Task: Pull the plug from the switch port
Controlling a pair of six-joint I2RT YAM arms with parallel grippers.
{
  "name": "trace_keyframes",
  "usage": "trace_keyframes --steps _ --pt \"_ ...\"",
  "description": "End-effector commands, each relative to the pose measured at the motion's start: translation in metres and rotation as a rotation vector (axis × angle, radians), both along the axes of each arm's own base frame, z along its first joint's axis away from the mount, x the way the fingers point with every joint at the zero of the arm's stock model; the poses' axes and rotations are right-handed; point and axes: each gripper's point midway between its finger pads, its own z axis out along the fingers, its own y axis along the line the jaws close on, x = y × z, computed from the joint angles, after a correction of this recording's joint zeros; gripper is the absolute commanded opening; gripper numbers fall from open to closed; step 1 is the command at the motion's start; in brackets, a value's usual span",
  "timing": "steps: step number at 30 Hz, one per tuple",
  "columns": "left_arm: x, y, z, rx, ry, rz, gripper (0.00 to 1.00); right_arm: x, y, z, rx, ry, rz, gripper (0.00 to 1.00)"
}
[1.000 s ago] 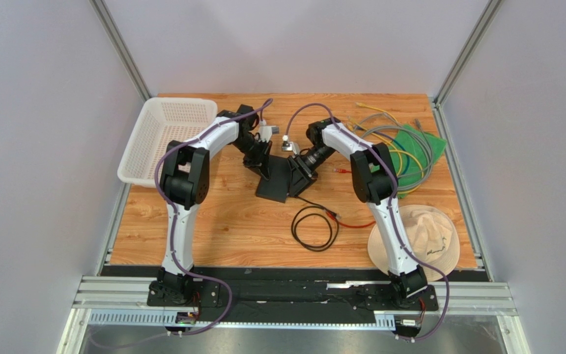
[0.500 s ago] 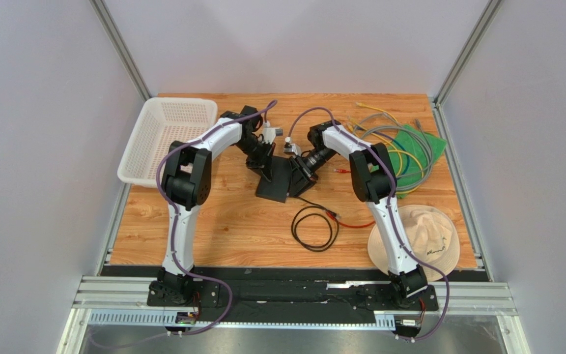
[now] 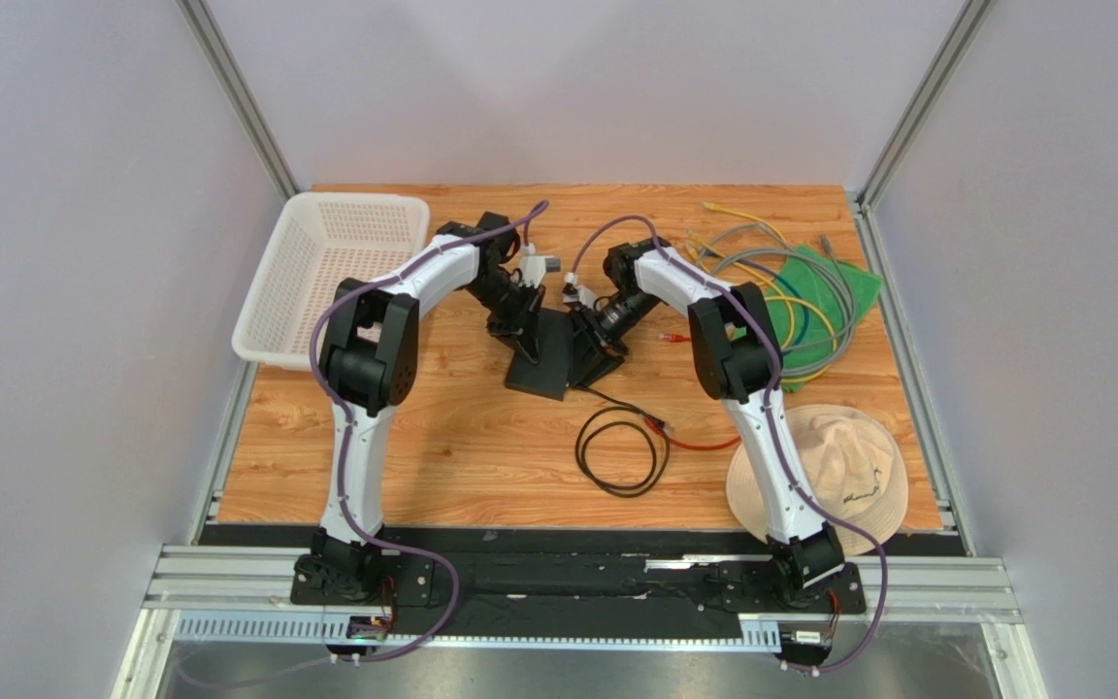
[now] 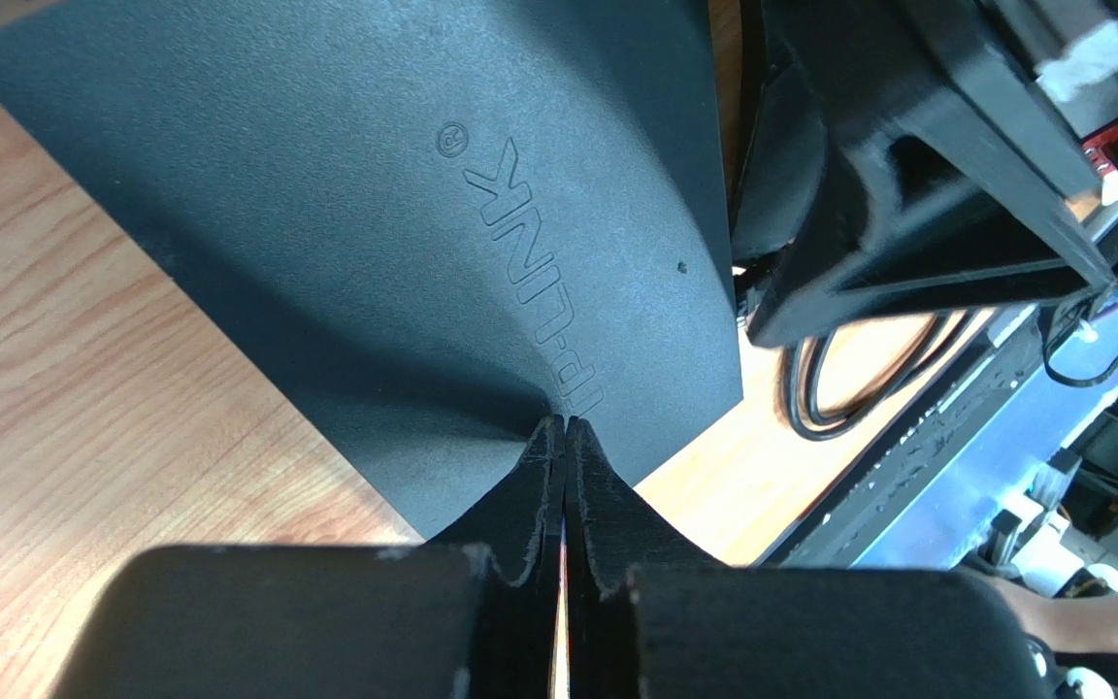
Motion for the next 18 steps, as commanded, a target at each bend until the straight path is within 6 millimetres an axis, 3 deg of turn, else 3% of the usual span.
trace_keyframes --steps 1,5,13,16,17,18 --pt "-0.006 0.01 -0.026 0.077 0.007 -0.032 0.0 0.012 0.001 -0.059 -0.19 -0.209 0.083 0.37" --pt "-0.005 0.007 -0.026 0.07 0.009 -0.031 0.0 0.01 -0.002 -0.063 -0.26 -0.235 0.092 0.28" --pt "-0.002 0.003 -0.02 0.047 0.006 -0.021 0.0 0.01 -0.013 -0.067 -0.384 -0.283 0.102 0.21" --pt "-0.002 0.002 -0.019 0.04 0.008 -0.018 0.0 0.01 -0.022 -0.069 -0.444 -0.303 0.108 0.09" --pt "-0.002 0.001 -0.019 0.04 0.008 -0.018 0.0 0.01 -0.026 -0.07 -0.465 -0.306 0.109 0.0" --pt "-0.002 0.002 -0.02 0.04 0.009 -0.015 0.0 0.01 -0.029 -0.069 -0.478 -0.315 0.114 0.0"
